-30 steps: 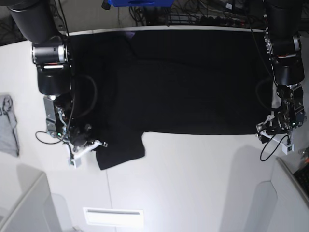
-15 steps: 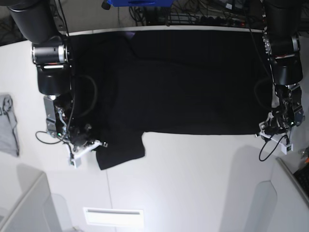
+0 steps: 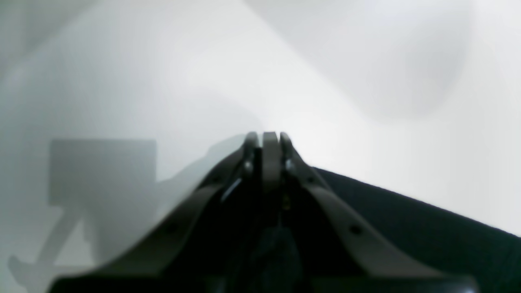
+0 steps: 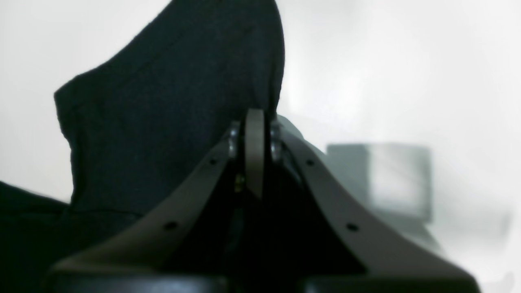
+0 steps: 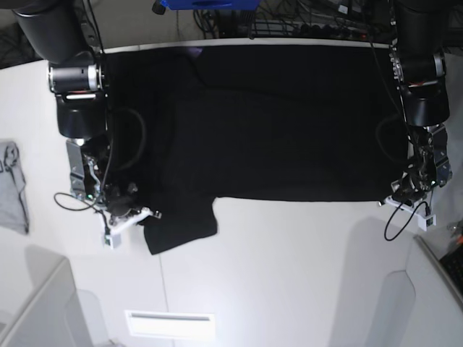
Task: Fold the T-shirt properly
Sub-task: 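Lift the hem with both grippers and fold it over toward the collar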
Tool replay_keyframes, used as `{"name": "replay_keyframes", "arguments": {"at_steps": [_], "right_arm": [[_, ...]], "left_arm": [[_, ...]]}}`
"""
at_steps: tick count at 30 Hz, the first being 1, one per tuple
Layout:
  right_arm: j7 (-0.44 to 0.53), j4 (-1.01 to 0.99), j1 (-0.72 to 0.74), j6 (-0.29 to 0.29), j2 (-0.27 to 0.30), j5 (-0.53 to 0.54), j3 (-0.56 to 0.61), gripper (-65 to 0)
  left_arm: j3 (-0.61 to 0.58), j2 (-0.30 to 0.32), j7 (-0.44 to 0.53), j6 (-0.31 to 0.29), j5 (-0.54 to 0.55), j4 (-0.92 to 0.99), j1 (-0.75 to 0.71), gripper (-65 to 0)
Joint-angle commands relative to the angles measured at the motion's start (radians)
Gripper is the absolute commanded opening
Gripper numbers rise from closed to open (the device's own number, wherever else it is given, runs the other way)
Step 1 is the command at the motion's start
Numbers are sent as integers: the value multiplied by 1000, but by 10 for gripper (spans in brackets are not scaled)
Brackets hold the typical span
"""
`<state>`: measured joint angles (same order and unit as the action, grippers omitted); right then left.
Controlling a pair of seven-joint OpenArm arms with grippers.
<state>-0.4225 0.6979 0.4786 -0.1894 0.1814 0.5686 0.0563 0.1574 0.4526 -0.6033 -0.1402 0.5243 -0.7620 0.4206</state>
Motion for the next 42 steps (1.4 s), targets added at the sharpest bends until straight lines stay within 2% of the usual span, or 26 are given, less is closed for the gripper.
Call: {"name": "replay_keyframes", "arguments": {"at_steps": [1,5,9,13,16,19,21,33,35,38,42], "right_arm": [[-43,-1,7,18,7,-25,0,-650],[-20,6,-4,15,7,-23,0,-650],[-16,111,-42,20,7,-22,-2,-650],[-31,223,-85,21,3,-26,-71,-650],[-63,251,-91,21,5,-26,-111,-650],[-80,253,-91,21,14,-26,-118,-650],[-80,253,-94,18,23,-23,-118,-650],[-80,420,-136,14,25,-23,-115,-650],[-100,438,-143,14,25,-23,-120,-650],[-109,480,-157,14,27,-23,-120,-650],[-109,546,-200,18,27,-22,-120,-650]], "left_arm": [[0,15,-27,-5,-2,-9,13,-650],[1,15,-28,-6,1,-67,7,-650],[11,16,-28,-6,1,-156,-48,-650],[12,16,-30,-6,15,-184,-72,-650],[12,38,-31,-6,102,-224,-104,-650],[12,68,-76,-6,204,-256,-119,-650],[12,76,-88,-6,234,-281,-127,-650],[12,90,-99,-6,244,-382,-179,-650],[23,91,-149,-6,244,-383,-177,-650],[107,87,-197,-6,244,-429,-196,-650],[153,87,-231,-57,244,-491,-234,-650]]}}
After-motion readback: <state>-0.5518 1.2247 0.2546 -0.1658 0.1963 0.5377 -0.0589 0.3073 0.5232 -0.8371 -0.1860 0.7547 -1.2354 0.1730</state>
